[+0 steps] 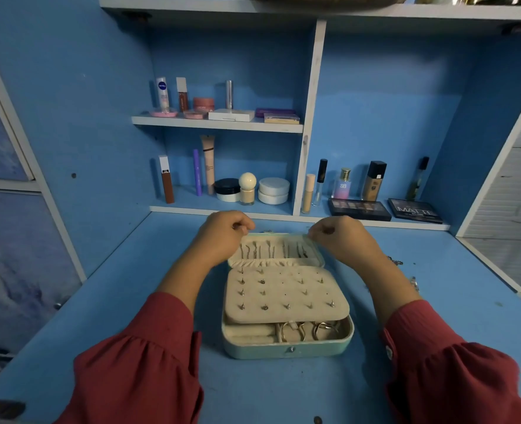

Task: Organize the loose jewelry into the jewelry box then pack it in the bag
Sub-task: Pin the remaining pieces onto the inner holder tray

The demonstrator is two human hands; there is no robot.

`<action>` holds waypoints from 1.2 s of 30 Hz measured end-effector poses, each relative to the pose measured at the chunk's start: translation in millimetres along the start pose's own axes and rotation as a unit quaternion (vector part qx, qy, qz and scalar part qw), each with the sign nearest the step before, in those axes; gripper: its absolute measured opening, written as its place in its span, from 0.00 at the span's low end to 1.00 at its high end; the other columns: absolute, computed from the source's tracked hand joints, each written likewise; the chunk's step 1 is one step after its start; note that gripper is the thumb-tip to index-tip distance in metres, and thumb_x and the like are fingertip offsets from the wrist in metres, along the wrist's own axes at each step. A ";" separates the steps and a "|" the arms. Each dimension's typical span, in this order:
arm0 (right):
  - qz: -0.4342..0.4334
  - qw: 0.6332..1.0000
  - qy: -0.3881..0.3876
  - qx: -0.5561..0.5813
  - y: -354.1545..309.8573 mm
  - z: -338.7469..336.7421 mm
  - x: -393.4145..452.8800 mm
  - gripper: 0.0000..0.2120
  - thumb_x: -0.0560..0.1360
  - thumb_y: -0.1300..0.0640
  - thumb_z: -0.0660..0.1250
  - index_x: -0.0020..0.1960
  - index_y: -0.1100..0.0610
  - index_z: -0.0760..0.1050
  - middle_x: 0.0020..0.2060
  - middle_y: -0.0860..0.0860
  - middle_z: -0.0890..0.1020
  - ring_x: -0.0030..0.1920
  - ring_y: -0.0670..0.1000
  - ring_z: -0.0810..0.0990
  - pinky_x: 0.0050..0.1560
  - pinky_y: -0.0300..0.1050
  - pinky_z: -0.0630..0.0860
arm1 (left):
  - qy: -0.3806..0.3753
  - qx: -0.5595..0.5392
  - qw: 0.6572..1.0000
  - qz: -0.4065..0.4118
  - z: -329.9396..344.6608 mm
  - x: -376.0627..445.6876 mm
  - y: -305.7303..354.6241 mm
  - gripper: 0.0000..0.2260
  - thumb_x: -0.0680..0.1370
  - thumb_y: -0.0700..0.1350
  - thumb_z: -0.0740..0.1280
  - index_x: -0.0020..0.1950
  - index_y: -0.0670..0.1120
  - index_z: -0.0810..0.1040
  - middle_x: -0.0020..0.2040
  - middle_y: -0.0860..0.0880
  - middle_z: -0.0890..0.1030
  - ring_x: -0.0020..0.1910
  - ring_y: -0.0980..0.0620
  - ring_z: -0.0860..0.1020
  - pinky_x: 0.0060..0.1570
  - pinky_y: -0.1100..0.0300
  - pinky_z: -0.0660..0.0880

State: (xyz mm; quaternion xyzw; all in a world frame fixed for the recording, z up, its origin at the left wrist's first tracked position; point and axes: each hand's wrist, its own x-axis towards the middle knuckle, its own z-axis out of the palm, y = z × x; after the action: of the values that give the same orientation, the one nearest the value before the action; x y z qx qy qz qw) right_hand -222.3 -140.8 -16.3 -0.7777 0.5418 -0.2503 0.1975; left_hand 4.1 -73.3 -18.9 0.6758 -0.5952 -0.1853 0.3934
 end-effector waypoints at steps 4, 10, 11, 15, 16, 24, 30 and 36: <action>-0.031 0.997 -0.071 0.007 -6.1 -4.2 -6.7 0.13 0.74 0.44 0.69 0.39 0.53 0.83 0.46 0.56 0.81 0.48 0.57 0.79 0.51 0.56 0.76 | -0.029 0.055 0.998 0.000 -10.1 1.4 -10.9 0.15 0.74 0.40 0.68 0.37 0.62 0.80 0.48 0.56 0.81 0.55 0.51 0.76 0.60 0.49 0.73; -0.043 0.997 -0.065 0.007 -4.6 -4.2 -6.2 0.17 0.74 0.43 0.67 0.36 0.53 0.85 0.46 0.63 0.80 0.49 0.64 0.78 0.50 0.59 0.76 | -0.106 0.179 0.978 -0.006 -8.3 -0.4 -6.7 0.11 0.75 0.55 0.68 0.48 0.50 0.86 0.51 0.54 0.76 0.60 0.48 0.66 0.64 0.50 0.64; -0.044 0.997 -0.060 0.009 -5.1 -5.1 -7.0 0.17 0.75 0.43 0.67 0.36 0.52 0.85 0.46 0.61 0.80 0.49 0.63 0.78 0.50 0.59 0.76 | -0.104 0.165 0.981 -0.014 -8.8 0.0 -7.2 0.13 0.75 0.55 0.68 0.46 0.48 0.86 0.51 0.53 0.76 0.59 0.49 0.66 0.65 0.49 0.64; -0.048 0.997 -0.050 0.020 -6.2 -5.7 -8.3 0.15 0.76 0.45 0.66 0.40 0.53 0.85 0.46 0.54 0.80 0.48 0.56 0.79 0.51 0.57 0.75 | -0.079 0.129 0.988 -0.014 -11.4 -1.4 -6.4 0.15 0.77 0.58 0.63 0.42 0.52 0.86 0.50 0.54 0.75 0.61 0.48 0.66 0.66 0.49 0.63; -0.052 0.997 -0.050 0.021 -6.5 -5.8 -8.3 0.15 0.76 0.45 0.66 0.41 0.52 0.85 0.46 0.56 0.81 0.49 0.58 0.79 0.51 0.57 0.76 | -0.079 0.136 0.988 -0.012 -11.1 -1.8 -5.4 0.16 0.77 0.59 0.62 0.45 0.53 0.86 0.50 0.54 0.75 0.62 0.48 0.65 0.66 0.48 0.63; -0.046 0.996 -0.073 0.012 -1.9 0.3 -3.9 0.20 0.74 0.43 0.67 0.40 0.60 0.83 0.48 0.60 0.80 0.49 0.60 0.78 0.51 0.58 0.76 | -0.043 0.137 0.990 0.010 -7.8 -4.4 -3.7 0.19 0.78 0.60 0.61 0.43 0.51 0.86 0.45 0.55 0.76 0.58 0.50 0.66 0.63 0.51 0.65; -0.115 0.986 -0.117 0.005 -2.7 -2.2 -4.9 0.11 0.69 0.49 0.75 0.39 0.57 0.85 0.39 0.46 0.76 0.45 0.47 0.76 0.49 0.48 0.75 | -0.103 0.135 0.984 0.060 7.7 -7.4 -1.7 0.13 0.74 0.61 0.67 0.50 0.55 0.84 0.50 0.54 0.75 0.59 0.51 0.65 0.62 0.54 0.65; -0.147 0.975 -0.136 -0.091 5.2 10.6 3.6 0.12 0.73 0.46 0.70 0.33 0.48 0.78 0.43 0.49 0.76 0.53 0.53 0.72 0.56 0.54 0.72 | -0.095 0.141 0.983 0.074 11.5 -8.0 -2.1 0.06 0.72 0.59 0.69 0.43 0.59 0.82 0.49 0.56 0.75 0.55 0.54 0.65 0.58 0.57 0.64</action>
State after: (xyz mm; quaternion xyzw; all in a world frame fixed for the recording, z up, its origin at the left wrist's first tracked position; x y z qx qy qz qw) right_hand -218.7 -145.5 -27.1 -0.8905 0.4096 -0.1181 0.1592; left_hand -4.6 -69.3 -29.4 0.6579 -0.6985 -0.1335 0.2480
